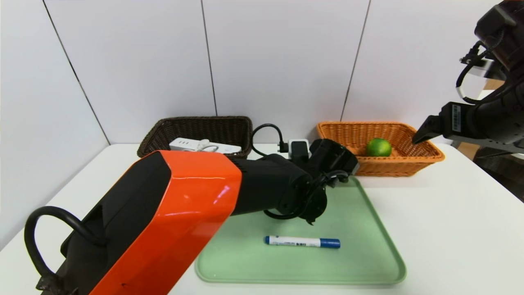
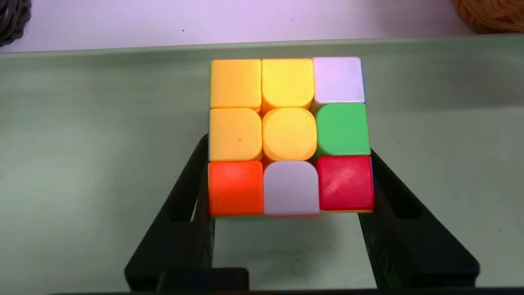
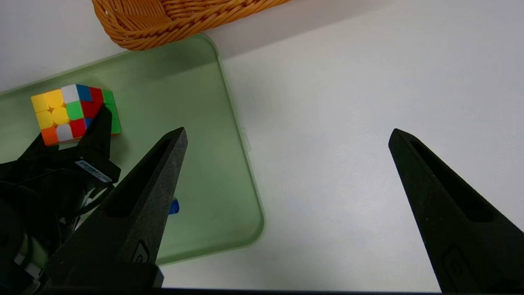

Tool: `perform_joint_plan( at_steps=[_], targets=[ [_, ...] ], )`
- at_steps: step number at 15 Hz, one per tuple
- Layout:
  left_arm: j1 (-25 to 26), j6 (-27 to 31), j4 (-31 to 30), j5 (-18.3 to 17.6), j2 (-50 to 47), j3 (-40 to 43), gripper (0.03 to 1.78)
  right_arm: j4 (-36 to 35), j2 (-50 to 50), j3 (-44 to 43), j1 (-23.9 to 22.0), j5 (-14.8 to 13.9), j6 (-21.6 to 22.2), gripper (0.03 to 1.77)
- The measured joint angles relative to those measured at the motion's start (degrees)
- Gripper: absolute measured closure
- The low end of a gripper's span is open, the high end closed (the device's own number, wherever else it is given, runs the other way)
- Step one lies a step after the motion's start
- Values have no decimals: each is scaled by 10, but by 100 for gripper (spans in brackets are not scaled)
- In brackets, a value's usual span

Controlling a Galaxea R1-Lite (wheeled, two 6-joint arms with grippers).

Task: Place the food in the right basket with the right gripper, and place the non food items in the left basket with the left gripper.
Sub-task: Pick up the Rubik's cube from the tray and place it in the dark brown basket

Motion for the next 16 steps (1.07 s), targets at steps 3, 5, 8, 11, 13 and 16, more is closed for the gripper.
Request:
perform_joint_plan(
  at_steps=[3,5,8,11,13,16],
  targets=[
    [0,0,2,0,-2,0,84,0,0,0,0,0,0,10],
    [0,0,6,0,-10,0,84,1,0,1,0,2,0,10],
    [-1,3,34,-4,-49,0,84,1,0,1,0,1,0,10],
    [-6,19,82,-5,-116,0,84,1,0,4,0,2,1,10],
    [1,53,102,-4,-164,0,85,1,0,5,0,3,1,10],
    [51,119,94,-4,-219,0,85,1,-3,6,6,2,1,10]
  ],
)
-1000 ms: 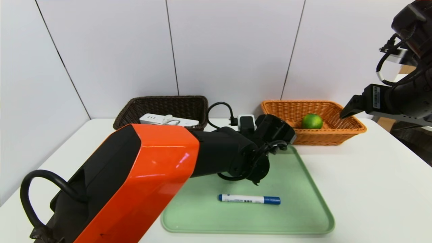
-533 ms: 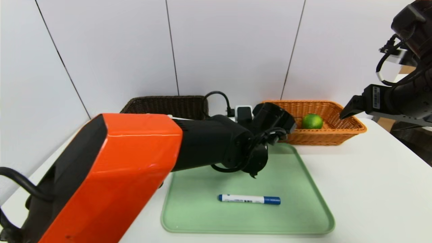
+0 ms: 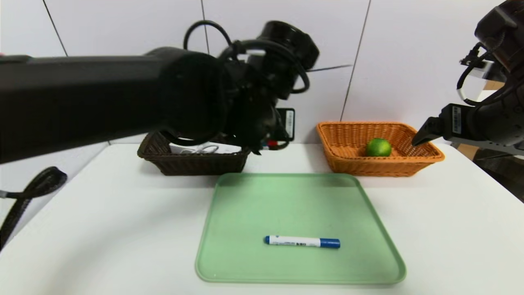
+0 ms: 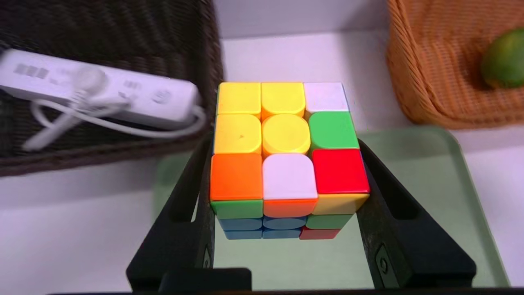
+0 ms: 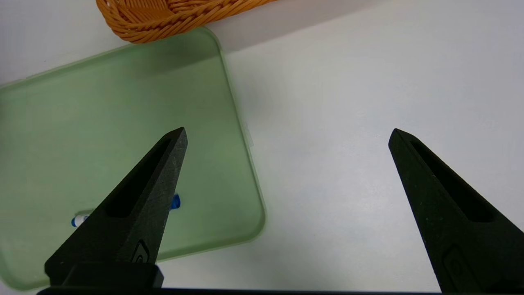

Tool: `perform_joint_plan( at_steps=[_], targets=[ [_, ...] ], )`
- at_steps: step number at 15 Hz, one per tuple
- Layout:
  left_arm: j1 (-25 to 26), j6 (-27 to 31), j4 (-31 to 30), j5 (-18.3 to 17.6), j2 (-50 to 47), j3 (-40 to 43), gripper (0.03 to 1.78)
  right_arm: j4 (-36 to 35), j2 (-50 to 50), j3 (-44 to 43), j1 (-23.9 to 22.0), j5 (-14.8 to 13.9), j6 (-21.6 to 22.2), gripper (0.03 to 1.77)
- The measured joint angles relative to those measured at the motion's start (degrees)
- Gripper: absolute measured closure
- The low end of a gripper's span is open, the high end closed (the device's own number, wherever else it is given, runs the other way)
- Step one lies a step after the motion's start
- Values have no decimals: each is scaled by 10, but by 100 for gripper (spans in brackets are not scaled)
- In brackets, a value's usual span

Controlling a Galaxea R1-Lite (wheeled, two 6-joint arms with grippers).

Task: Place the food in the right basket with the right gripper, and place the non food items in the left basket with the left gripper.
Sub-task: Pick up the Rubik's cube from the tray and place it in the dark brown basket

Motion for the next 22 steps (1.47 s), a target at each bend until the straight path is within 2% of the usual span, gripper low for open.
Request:
perform_joint_plan(
  at_steps=[5,11,13,17,22],
  targets=[
    [123,30,-11,-40,-19,1,85,0,-4,-1,13,0,2,10],
    [234,41,-69,-75,42,1,85,-1,-3,3,28,-2,12,10],
    [262,41,-70,-95,58,1,85,-1,-3,2,28,-7,12,10],
    [309,40,-72,-102,89,3,85,-1,-3,-2,28,-9,12,10],
    [324,36,-82,-103,120,6,85,-1,-2,-9,28,-18,11,10]
  ],
)
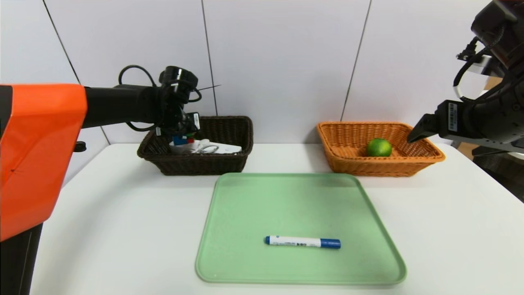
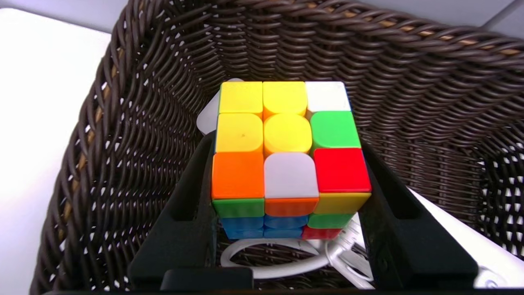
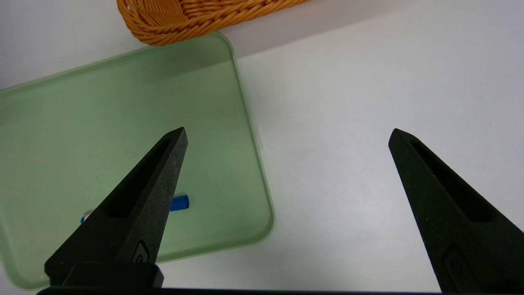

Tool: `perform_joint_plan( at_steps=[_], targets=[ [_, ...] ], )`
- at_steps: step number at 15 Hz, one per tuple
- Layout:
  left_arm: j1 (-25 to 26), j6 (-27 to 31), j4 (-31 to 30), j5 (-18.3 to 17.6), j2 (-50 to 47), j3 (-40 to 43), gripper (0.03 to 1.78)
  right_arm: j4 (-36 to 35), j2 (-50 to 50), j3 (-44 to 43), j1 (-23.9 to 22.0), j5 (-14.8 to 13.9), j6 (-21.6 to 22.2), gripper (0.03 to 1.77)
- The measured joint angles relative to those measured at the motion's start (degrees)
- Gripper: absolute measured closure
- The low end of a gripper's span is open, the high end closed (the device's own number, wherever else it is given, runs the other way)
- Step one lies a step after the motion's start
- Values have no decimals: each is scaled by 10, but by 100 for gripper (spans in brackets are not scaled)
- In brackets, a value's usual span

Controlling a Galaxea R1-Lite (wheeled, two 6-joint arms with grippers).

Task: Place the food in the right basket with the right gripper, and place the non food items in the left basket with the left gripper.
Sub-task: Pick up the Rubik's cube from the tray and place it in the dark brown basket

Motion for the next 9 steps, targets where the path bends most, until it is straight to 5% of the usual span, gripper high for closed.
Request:
perform_joint_plan(
  at_steps=[7,9],
  targets=[
    [0,-2,-14,1,25,0,86,0,4,-2,-2,0,0,10],
    [0,-5,-13,4,30,0,74,0,5,-1,-2,0,0,10]
  ],
)
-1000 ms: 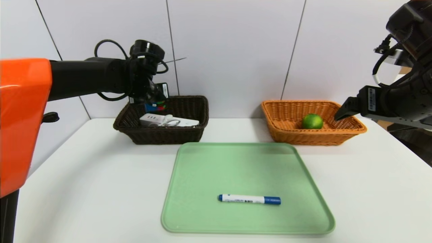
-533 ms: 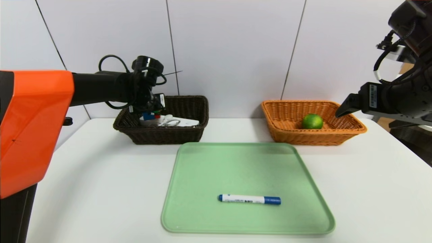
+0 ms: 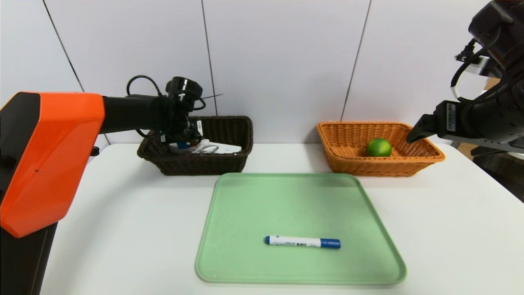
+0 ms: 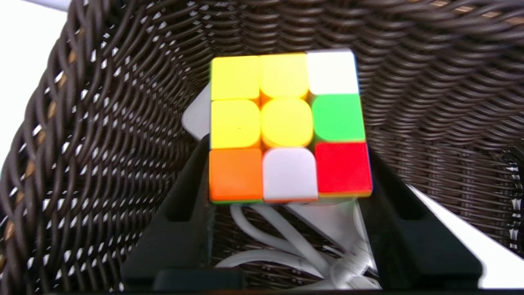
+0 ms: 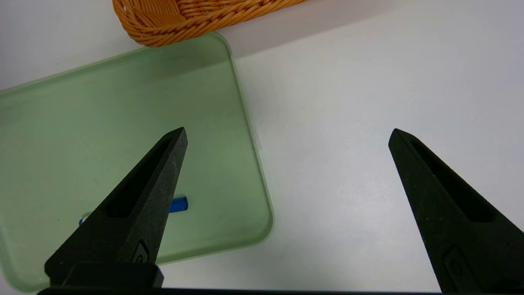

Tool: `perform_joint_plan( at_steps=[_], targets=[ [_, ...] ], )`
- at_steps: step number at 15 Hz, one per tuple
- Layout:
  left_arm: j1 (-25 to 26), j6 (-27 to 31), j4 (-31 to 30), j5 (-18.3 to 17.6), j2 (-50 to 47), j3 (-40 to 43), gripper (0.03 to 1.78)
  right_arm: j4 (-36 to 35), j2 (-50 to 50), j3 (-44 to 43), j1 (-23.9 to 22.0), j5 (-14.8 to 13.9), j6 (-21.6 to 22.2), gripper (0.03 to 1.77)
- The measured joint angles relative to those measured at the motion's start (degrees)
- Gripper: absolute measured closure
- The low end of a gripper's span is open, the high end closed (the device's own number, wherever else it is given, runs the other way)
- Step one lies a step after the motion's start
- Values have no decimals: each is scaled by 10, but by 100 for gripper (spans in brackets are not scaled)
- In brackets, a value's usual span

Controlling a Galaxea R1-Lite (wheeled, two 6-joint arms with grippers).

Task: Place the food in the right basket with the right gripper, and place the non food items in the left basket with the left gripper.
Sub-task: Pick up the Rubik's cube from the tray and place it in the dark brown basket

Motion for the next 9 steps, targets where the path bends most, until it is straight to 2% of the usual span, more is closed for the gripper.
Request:
perform_joint_plan(
  at_steps=[4,9],
  targets=[
    [0,1,-11,1,3,0,48,0,0,0,0,0,0,10],
    [-2,11,-4,2,-22,-1,31,-6,-1,-1,2,1,0,10]
  ],
)
